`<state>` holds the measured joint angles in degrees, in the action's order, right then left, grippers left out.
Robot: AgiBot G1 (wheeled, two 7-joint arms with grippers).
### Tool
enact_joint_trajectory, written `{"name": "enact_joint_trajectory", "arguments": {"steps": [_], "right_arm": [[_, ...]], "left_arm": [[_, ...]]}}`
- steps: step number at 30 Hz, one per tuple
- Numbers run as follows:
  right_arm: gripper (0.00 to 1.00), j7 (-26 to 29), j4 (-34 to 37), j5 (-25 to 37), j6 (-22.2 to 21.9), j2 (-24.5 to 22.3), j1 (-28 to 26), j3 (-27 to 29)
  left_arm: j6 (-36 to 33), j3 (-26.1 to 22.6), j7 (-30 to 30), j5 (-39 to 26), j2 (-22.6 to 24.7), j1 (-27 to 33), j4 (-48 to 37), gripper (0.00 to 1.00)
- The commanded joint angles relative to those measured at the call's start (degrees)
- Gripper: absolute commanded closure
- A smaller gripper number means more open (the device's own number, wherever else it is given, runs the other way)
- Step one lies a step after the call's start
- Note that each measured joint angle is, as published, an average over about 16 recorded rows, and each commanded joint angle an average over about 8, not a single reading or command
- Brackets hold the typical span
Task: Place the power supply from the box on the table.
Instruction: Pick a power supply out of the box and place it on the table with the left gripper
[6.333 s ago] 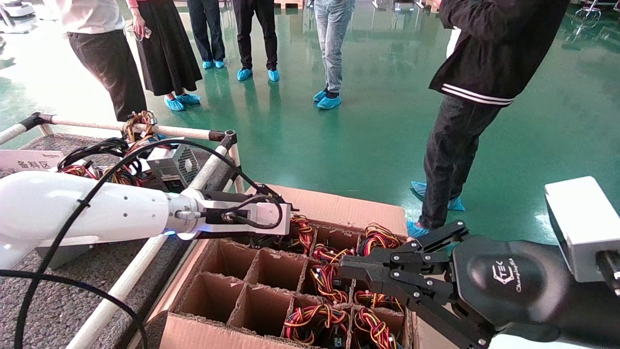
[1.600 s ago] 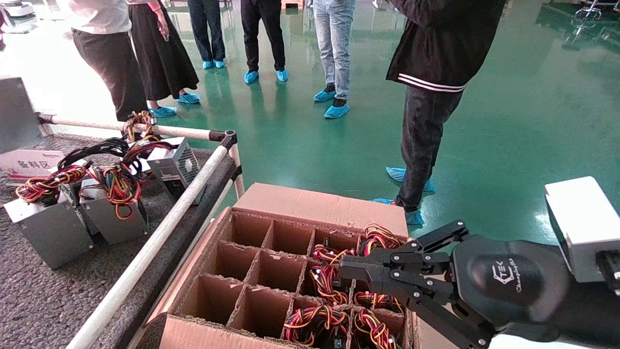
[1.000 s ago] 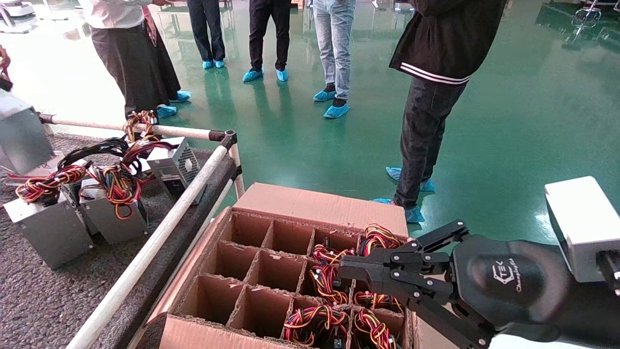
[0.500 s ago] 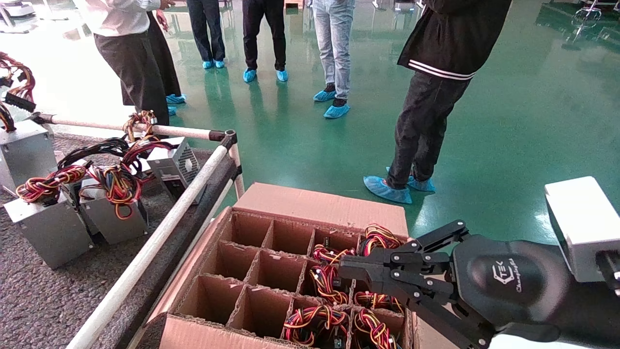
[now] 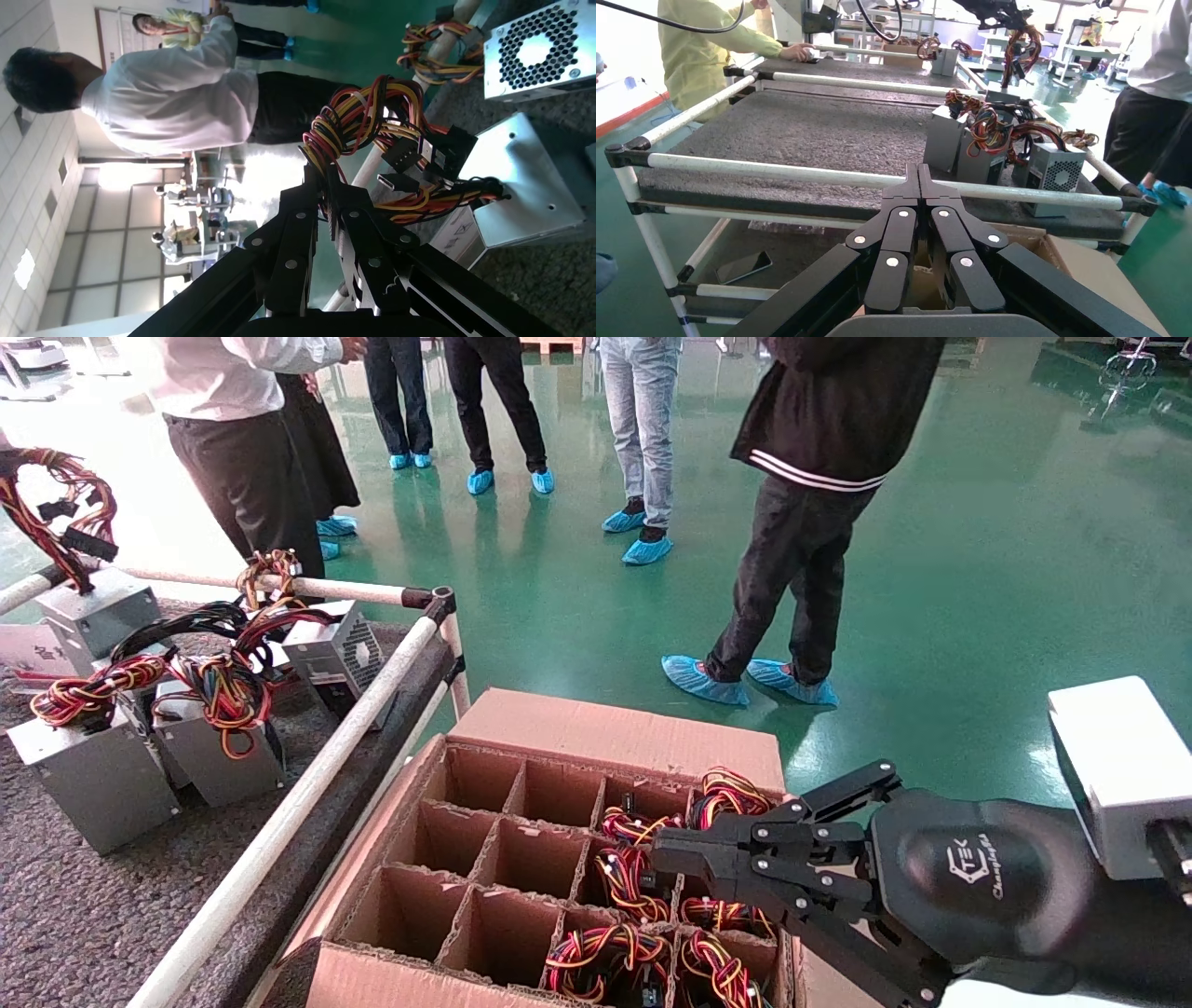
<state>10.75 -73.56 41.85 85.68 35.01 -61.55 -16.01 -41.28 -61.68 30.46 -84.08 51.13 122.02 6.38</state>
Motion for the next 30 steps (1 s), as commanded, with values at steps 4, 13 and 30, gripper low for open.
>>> {"name": "enact_joint_trajectory", "arguments": {"steps": [4,13,30], "right_arm": [[1.0,0.0,0.0,0.0,0.0,0.0,0.0,0.0],[1.0,0.0,0.0,0.0,0.0,0.0,0.0,0.0],[1.0,0.0,0.0,0.0,0.0,0.0,0.0,0.0]], "left_arm": [[-0.6,0.0,-0.2,0.2,0.3,-0.4,0.1,1.0],[-2.0,0.2,-0.7,0.7,0.9,-1.1,0.1,1.0],[-3.3,0.2,-0.9,0.9,0.1,-1.8,-0.9,1.0]]}}
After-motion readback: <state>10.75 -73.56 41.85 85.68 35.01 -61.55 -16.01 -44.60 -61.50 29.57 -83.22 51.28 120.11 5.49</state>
